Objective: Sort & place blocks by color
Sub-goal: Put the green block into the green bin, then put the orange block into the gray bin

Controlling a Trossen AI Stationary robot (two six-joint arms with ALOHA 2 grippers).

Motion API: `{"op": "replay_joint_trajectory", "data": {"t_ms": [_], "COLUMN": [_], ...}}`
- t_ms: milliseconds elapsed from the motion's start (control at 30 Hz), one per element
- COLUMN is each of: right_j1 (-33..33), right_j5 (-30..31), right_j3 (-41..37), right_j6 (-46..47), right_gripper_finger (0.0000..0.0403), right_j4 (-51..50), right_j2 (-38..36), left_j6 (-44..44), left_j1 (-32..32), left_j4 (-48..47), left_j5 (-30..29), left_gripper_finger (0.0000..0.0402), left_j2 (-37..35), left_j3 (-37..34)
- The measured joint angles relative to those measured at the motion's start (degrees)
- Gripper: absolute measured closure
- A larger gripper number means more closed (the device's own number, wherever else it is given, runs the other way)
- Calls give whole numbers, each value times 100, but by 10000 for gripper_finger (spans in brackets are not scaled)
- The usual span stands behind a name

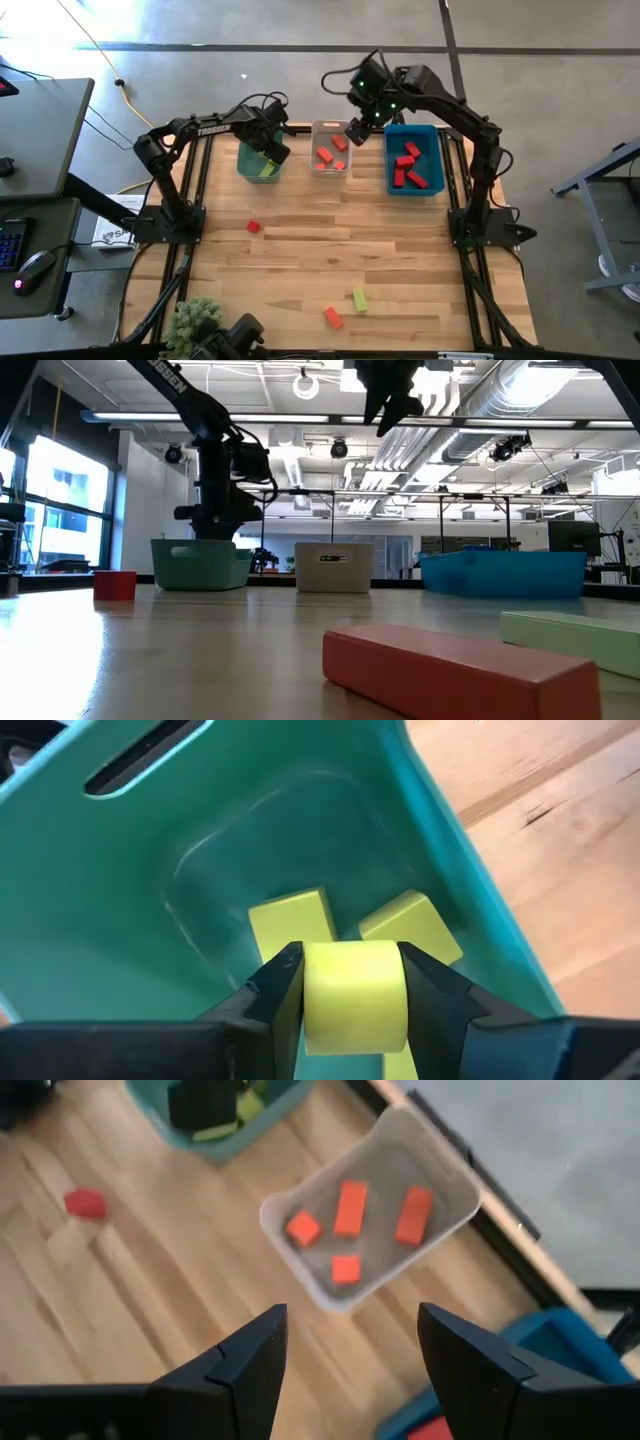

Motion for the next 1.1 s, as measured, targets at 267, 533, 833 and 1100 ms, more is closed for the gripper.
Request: {"op": "replay_joint_trajectory", "data": {"t_ms": [267, 533, 833, 1100], "right_j1": [763, 1613, 2569, 3264], "right_j5": [1, 20, 478, 825], "right_j3": [0, 0, 0, 0], "right_j6": [646, 1786, 2603, 2699], "right_gripper_finger": [192, 192, 192, 192], "right_j4": [-287, -344, -386, -388], "right_j2": [2, 2, 2, 2], "left_j6": [110, 250, 306, 163], "left_j1": [-3, -3, -298, -1128], "left_j4": [9, -30, -95, -493], "left_j5": [129, 302, 475, 479], "left_gripper_finger": [229, 186, 187, 188], "left_j2": [0, 0, -381, -968], "left_j3": [0, 58, 144, 144]}}
